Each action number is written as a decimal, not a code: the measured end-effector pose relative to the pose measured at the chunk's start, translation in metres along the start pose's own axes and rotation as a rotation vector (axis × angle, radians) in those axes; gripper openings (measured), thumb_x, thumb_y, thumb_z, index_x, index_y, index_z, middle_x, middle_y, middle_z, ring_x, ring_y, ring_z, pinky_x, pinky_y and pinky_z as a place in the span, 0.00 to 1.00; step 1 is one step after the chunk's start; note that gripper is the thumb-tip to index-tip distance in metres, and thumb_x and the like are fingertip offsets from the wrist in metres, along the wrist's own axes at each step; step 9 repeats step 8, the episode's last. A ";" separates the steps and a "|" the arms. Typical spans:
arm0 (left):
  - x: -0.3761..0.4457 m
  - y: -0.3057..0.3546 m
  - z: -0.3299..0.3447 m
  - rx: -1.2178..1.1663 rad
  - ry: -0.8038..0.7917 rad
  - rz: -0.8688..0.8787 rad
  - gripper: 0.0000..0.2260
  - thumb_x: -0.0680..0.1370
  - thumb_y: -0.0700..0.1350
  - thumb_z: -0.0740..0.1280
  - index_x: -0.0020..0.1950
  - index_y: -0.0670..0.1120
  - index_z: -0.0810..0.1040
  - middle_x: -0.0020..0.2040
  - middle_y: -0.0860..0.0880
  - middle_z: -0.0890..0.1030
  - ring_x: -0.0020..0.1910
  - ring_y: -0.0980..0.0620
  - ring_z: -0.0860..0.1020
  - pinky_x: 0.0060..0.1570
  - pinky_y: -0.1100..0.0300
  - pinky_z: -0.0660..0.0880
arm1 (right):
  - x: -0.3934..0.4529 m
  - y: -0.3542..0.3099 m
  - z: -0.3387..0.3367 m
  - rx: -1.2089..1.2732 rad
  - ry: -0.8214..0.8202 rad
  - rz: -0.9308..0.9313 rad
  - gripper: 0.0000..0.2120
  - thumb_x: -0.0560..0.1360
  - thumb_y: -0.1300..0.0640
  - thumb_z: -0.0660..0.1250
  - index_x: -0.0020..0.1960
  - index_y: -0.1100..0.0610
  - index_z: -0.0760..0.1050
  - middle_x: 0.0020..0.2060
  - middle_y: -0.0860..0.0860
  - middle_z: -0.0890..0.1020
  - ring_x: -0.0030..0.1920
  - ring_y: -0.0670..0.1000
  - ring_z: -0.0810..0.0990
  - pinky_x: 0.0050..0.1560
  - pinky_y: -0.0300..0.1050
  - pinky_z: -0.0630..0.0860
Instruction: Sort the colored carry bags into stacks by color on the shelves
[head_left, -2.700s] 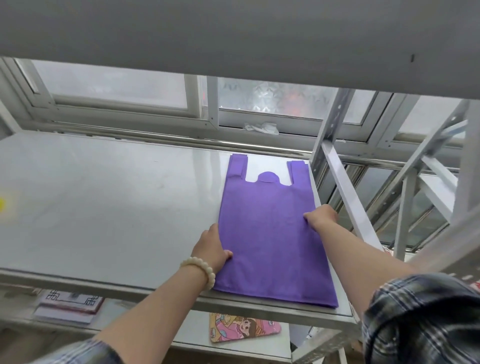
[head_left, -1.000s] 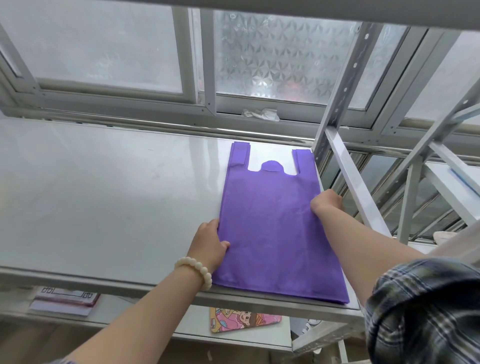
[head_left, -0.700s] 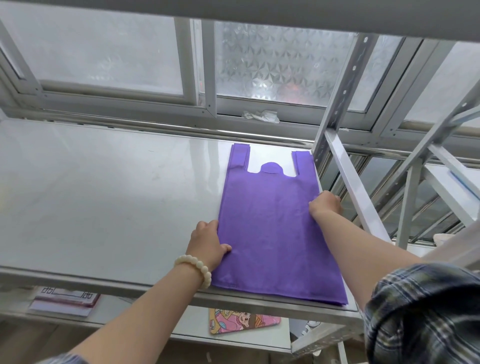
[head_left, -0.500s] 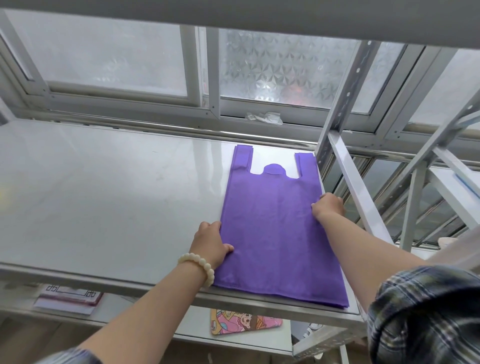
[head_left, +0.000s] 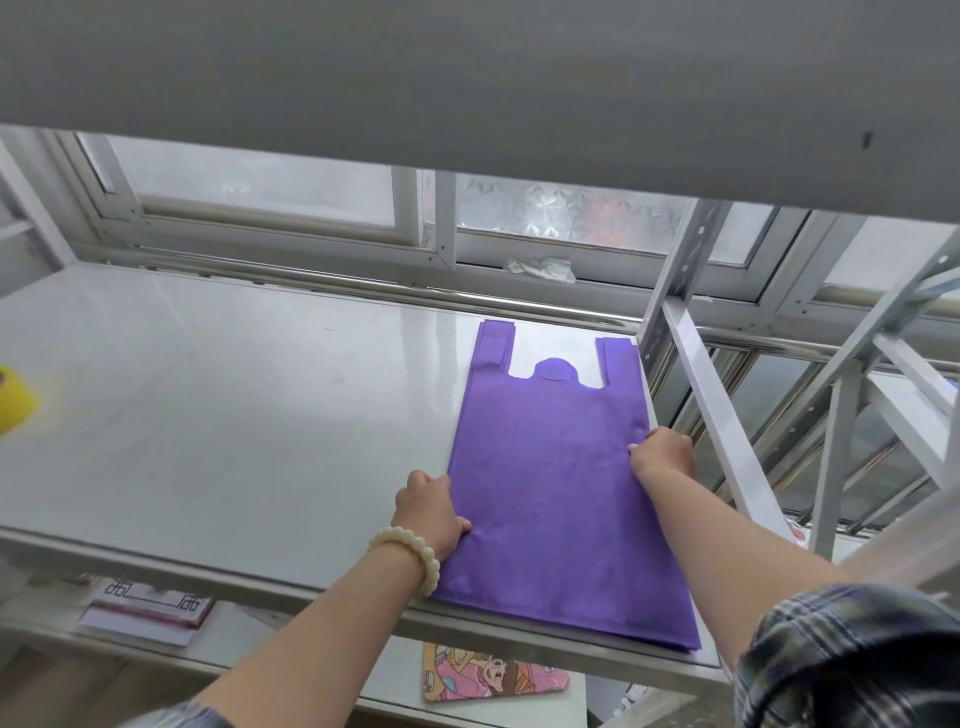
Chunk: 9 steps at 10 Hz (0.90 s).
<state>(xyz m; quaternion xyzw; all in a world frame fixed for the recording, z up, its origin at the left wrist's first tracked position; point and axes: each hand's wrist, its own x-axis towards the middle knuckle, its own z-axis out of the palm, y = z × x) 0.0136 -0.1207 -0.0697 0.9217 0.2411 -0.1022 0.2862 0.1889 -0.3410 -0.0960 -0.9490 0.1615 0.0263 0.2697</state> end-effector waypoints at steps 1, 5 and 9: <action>0.000 0.000 0.001 0.008 0.000 -0.007 0.19 0.76 0.48 0.66 0.65 0.43 0.70 0.65 0.43 0.65 0.65 0.44 0.68 0.67 0.56 0.67 | -0.001 0.000 0.000 -0.005 -0.007 -0.008 0.17 0.78 0.57 0.62 0.64 0.62 0.74 0.64 0.61 0.69 0.63 0.63 0.72 0.64 0.50 0.69; 0.002 0.007 -0.003 0.050 -0.041 -0.062 0.21 0.76 0.47 0.68 0.67 0.42 0.69 0.67 0.42 0.64 0.65 0.42 0.69 0.68 0.54 0.67 | -0.013 -0.005 -0.009 -0.027 -0.045 0.030 0.17 0.79 0.58 0.58 0.66 0.63 0.71 0.66 0.59 0.69 0.66 0.61 0.69 0.64 0.50 0.68; -0.002 0.009 -0.010 0.014 -0.088 -0.098 0.24 0.74 0.49 0.69 0.67 0.43 0.70 0.67 0.42 0.66 0.64 0.43 0.72 0.67 0.56 0.68 | -0.035 -0.015 -0.023 -0.126 -0.104 0.004 0.20 0.79 0.59 0.56 0.70 0.61 0.66 0.68 0.59 0.66 0.68 0.60 0.68 0.66 0.48 0.68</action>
